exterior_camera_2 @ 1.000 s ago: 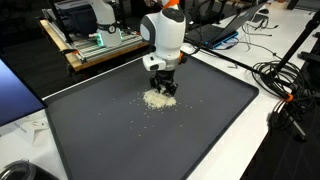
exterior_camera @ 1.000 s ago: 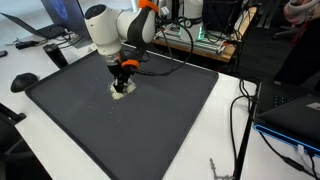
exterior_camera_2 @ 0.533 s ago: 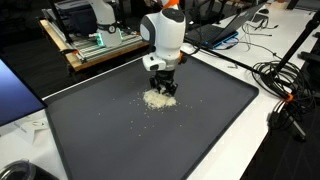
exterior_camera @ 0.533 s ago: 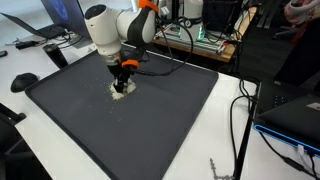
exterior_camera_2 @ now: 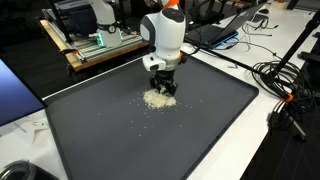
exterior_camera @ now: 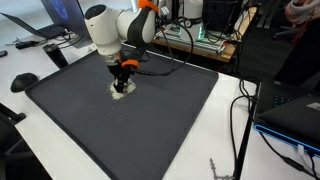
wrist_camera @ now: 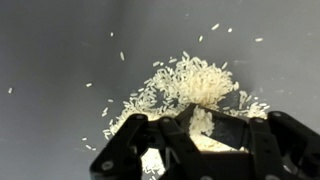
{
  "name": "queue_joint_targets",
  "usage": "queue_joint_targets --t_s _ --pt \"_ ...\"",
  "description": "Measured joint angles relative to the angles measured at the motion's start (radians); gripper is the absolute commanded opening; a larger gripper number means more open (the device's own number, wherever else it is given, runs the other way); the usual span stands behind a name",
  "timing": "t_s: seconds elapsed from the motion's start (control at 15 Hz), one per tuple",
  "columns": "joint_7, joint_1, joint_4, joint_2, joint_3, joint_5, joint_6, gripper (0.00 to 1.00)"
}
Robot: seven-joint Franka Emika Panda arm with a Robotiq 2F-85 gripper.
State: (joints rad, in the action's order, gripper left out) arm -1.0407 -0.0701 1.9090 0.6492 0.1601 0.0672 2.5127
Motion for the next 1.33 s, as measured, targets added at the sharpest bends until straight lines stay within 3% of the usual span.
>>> queue_joint_targets --t_s 0.07,0.87,1.33 --pt "0.001 0.0 0.0 0.0 0.0 0.0 0.0 0.21" --pt "0.06 -0.002 0.005 -0.061 0.017 -0.024 -0.053 0.99" --pt "0.082 -0.024 0.002 -0.164 0.021 -0.131 -0.171 1.0"
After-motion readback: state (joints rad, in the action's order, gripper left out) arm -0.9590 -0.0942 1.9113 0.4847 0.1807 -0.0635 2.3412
